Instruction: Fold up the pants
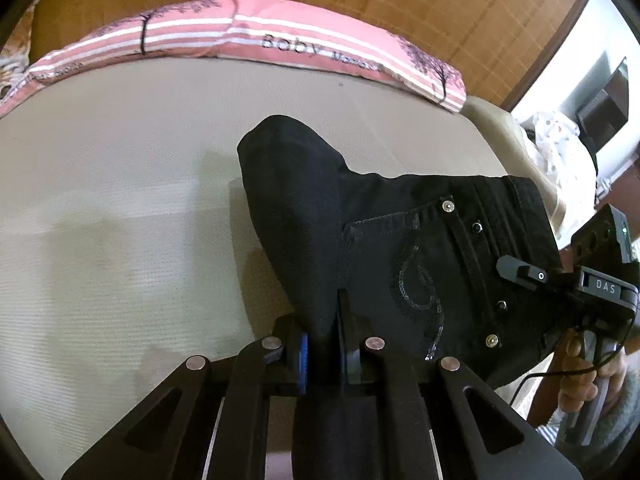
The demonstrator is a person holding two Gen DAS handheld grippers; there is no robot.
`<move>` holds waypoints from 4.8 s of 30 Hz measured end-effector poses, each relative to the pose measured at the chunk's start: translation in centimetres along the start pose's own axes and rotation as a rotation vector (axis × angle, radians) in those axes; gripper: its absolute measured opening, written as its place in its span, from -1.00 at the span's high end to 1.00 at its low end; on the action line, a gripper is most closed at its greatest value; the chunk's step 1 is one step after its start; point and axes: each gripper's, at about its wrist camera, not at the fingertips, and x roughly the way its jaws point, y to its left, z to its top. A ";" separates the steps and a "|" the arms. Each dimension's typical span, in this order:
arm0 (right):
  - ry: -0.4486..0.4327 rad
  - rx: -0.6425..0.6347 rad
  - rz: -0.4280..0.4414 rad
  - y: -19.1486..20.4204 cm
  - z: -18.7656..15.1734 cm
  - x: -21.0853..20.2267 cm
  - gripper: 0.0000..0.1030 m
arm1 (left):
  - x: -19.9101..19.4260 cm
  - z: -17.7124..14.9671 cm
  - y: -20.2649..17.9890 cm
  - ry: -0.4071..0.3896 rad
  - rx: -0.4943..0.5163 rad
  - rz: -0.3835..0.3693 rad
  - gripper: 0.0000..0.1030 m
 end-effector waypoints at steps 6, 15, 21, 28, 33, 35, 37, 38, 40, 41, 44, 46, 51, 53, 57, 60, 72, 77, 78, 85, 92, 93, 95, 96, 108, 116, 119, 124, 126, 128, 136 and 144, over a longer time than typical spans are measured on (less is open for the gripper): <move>0.029 -0.019 0.032 1.7 0.9 2.5 0.56 | -1.0 0.9 2.6 -0.023 -0.031 0.037 0.79; 0.057 -0.027 0.060 3.8 2.9 5.7 0.56 | -1.5 3.6 5.7 -0.055 -0.038 0.071 0.79; 0.060 -0.039 0.058 5.7 5.0 7.6 0.56 | -1.4 6.2 7.5 -0.086 -0.048 0.080 0.79; 0.068 -0.038 0.055 7.2 7.0 10.1 0.56 | -0.9 8.8 9.9 -0.105 -0.075 0.086 0.79; 0.076 -0.031 0.049 7.3 7.5 11.7 0.57 | 0.0 9.4 11.7 -0.097 -0.103 0.089 0.79; 0.075 -0.064 -0.002 7.1 7.4 12.3 0.56 | 1.0 9.2 12.3 -0.072 -0.098 0.101 0.78; 0.067 -0.133 -0.123 6.9 6.8 13.0 0.54 | 2.6 8.6 13.1 -0.041 -0.093 0.153 0.71; 0.065 -0.158 -0.165 6.6 6.6 13.2 0.49 | 3.2 8.3 13.5 -0.032 -0.101 0.160 0.58; 0.049 -0.212 -0.233 6.3 6.1 13.4 0.32 | 3.8 7.8 14.0 -0.040 -0.107 0.176 0.30; 0.043 -0.231 -0.263 6.2 5.9 13.5 0.26 | 4.0 7.6 14.3 -0.046 -0.112 0.186 0.17; 0.020 -0.258 -0.305 6.1 5.6 13.4 0.10 | 4.1 7.2 14.3 -0.073 -0.090 0.209 -0.03; 0.012 -0.277 -0.319 6.1 5.4 13.2 0.09 | 4.1 6.9 14.2 -0.079 -0.067 0.254 -0.17; -0.009 -0.334 -0.381 6.7 4.6 11.7 -0.03 | 3.2 5.6 13.2 -0.080 -0.033 0.320 -0.18; -0.014 -0.359 -0.396 6.9 3.9 11.0 -0.03 | 2.8 4.7 12.5 -0.084 -0.011 0.363 -0.18; -0.030 -0.380 -0.415 7.1 2.1 9.2 -0.09 | 1.8 2.9 11.2 -0.096 0.015 0.413 -0.18; -0.045 -0.369 -0.416 6.9 0.9 8.0 -0.15 | 1.1 1.4 10.4 -0.104 0.033 0.439 -0.18; -0.076 -0.370 -0.489 6.2 -0.7 8.4 -0.28 | 0.5 -1.0 9.4 -0.137 0.075 0.487 -0.21; -0.100 -0.376 -0.513 7.2 -1.0 7.6 -0.37 | -0.8 -1.3 8.3 -0.150 0.079 0.524 -0.21; -0.110 -0.386 -0.521 7.6 -1.2 7.3 -0.37 | -1.1 -1.5 8.1 -0.153 0.081 0.528 -0.21; -0.183 -0.487 -0.550 11.2 -4.4 5.2 -0.74 | -3.9 -2.9 6.5 -0.190 0.030 0.513 -0.22; -0.224 -0.555 -0.573 13.6 -7.8 4.1 -0.93 | -6.3 -4.7 4.4 -0.238 0.009 0.507 -0.30; -0.221 -0.566 -0.580 13.9 -8.2 4.2 -0.93 | -6.6 -4.9 4.2 -0.242 0.004 0.507 -0.30; -0.221 -0.576 -0.588 14.3 -9.0 4.1 -0.94 | -7.0 -5.3 3.9 -0.251 -0.004 0.507 -0.30; -0.221 -0.576 -0.583 14.4 -9.3 4.0 -0.94 | -7.3 -5.5 3.8 -0.256 -0.013 0.512 -0.30; -0.239 -0.577 -0.564 15.1 -10.5 2.8 -0.97 | -8.5 -6.7 2.9 -0.279 -0.017 0.536 -0.30; -0.237 -0.599 -0.570 15.3 -10.9 2.8 -0.97 | -8.5 -6.8 3.0 -0.284 -0.024 0.547 -0.30; -0.237 -0.601 -0.569 15.3 -10.9 2.9 -0.97 | -8.5 -6.9 3.1 -0.281 -0.029 0.550 -0.30; -0.231 -0.603 -0.575 15.3 -11.1 3.1 -0.97 | -8.4 -7.0 3.0 -0.282 -0.026 0.554 -0.30; -0.228 -0.603 -0.579 15.3 -11.1 3.2 -0.97 | -8.4 -7.0 3.0 -0.283 -0.026 0.556 -0.30; -0.224 -0.605 -0.576 15.3 -11.1 3.3 -0.97 | -8.3 -7.0 2.9 -0.282 -0.025 0.558 -0.30; -0.217 -0.608 -0.580 15.3 -11.4 3.5 -0.97 | -8.2 -7.1 2.9 -0.283 -0.025 0.563 -0.30; -0.211 -0.614 -0.584 15.1 -11.5 3.8 -0.97 | -8.2 -7.2 2.9 -0.284 -0.025 0.564 -0.30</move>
